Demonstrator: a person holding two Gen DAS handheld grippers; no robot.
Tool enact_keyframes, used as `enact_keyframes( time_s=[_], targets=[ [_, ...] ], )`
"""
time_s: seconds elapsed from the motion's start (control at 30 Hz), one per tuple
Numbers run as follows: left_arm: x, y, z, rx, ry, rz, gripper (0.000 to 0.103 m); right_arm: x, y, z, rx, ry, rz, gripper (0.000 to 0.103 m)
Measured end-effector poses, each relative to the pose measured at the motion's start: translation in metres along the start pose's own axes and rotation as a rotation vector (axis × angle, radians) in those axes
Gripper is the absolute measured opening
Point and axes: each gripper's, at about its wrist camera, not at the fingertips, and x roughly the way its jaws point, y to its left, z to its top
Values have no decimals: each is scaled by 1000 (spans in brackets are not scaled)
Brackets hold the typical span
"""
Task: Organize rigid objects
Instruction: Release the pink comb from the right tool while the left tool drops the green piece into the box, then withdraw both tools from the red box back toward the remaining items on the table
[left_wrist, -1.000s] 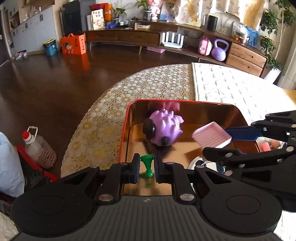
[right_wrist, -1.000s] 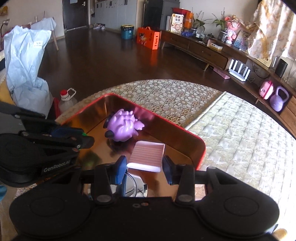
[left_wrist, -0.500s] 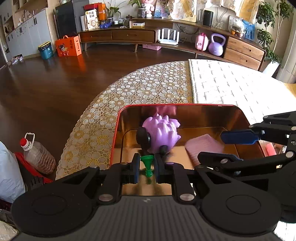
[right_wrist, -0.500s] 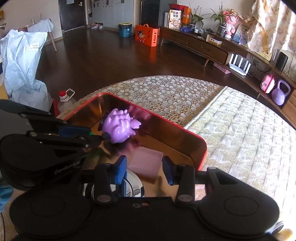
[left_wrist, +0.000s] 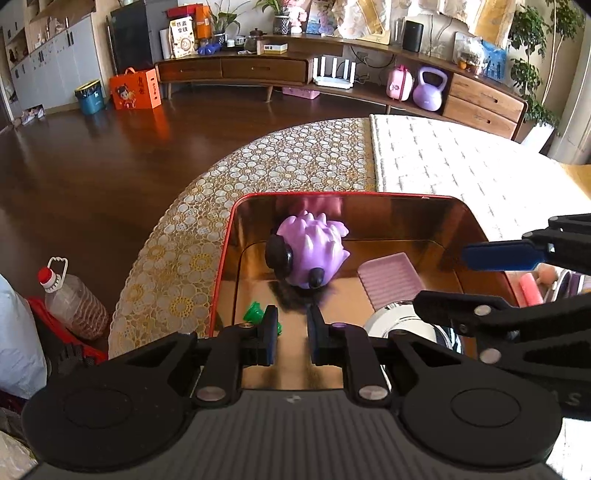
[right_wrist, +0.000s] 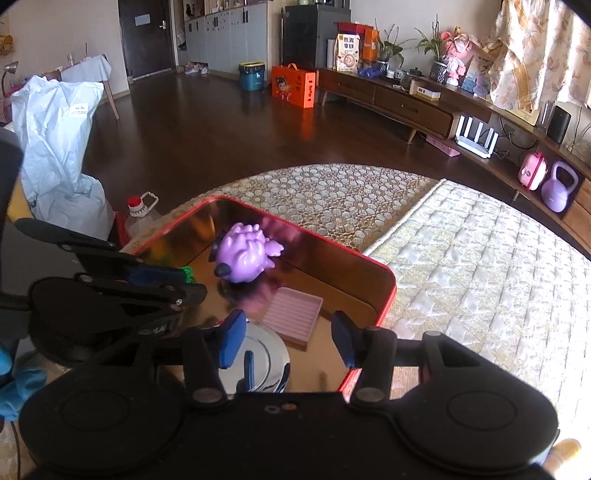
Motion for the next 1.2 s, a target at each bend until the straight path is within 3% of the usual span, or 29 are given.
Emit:
enact_keyframes(
  time_s=[0.27, 0.4, 0.77, 0.8, 0.9, 0.93, 1.2],
  targets=[
    [-23, -4, -4, 6, -30, -14, 17, -26, 2, -6, 21, -30, 31, 57],
    [-36, -8, -6, 4, -51, -24, 31, -39, 3, -10, 26, -48, 34, 59],
    [-72, -20, -17, 19, -84, -31, 32, -86, 2, -27, 64, -122, 56, 69],
    [-75, -21, -19, 18, -85, -36, 34, -91, 3, -29, 67, -128, 57, 70],
    [-87, -25, -25, 11, -106, -37, 66, -106, 2, -38, 81, -148, 68, 74],
    [-92, -26, -27, 11, -121, -35, 70, -111, 2, -40, 84, -154, 69, 76],
    [-120, -43, -42, 34, -141, -60, 71, -151, -5, -69, 145, -214, 76, 94]
  ],
)
